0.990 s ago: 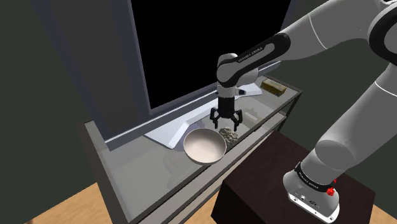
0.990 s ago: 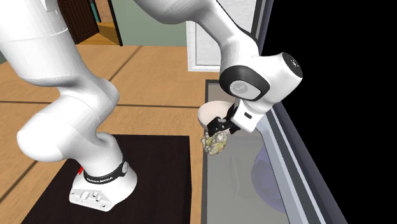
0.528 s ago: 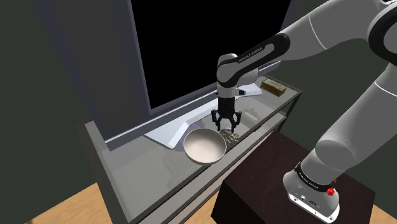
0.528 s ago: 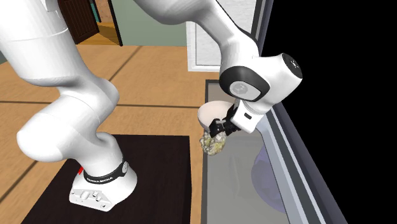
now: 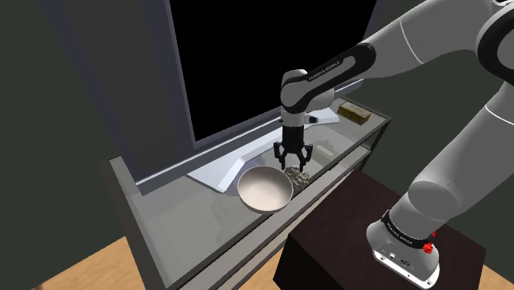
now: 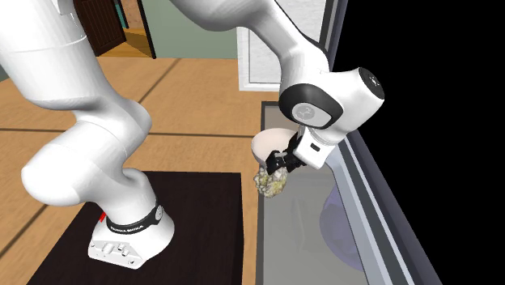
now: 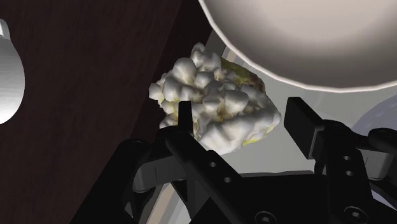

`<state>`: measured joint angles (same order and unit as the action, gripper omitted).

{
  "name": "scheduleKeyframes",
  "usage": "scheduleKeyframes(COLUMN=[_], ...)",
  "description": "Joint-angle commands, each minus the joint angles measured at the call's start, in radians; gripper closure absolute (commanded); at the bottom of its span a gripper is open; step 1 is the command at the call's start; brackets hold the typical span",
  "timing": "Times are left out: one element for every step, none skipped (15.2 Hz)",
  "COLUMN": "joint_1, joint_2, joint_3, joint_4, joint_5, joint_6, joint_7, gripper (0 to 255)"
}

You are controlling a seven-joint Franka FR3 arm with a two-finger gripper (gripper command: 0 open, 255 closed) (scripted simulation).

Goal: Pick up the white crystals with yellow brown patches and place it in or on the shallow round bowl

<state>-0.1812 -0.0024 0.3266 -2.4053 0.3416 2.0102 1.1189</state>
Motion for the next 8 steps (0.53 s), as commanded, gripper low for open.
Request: scheduleKeyframes(joint_1=[-0.001, -0.002, -0.002, -0.003, -0.003, -0.004, -0.004, -0.005], joint_2=[0.002, -0.009, -0.019, -0.029, -0.039, -0.049, -0.058, -0.068], joint_3=[-0.001, -0.001, -0.002, -0.003, -0.003, -0.004, -0.005, -0.006], joint_4=[-0.001, 0.003, 0.007, 0.011, 0.016, 0.021, 0.026, 0.031], joint_5=[-0.001, -0.001, 0.0, 0.001, 0.001, 0.002, 0.002, 0.003], joint_6=[0.0, -0.014, -0.028, -0.042, -0.056, -0.071, -0.085, -0.099], joint_7=[0.0, 0.002, 0.004, 0.005, 0.007, 0.009, 0.011, 0.013], gripper=[255, 255, 255, 255, 255, 255, 255, 255])
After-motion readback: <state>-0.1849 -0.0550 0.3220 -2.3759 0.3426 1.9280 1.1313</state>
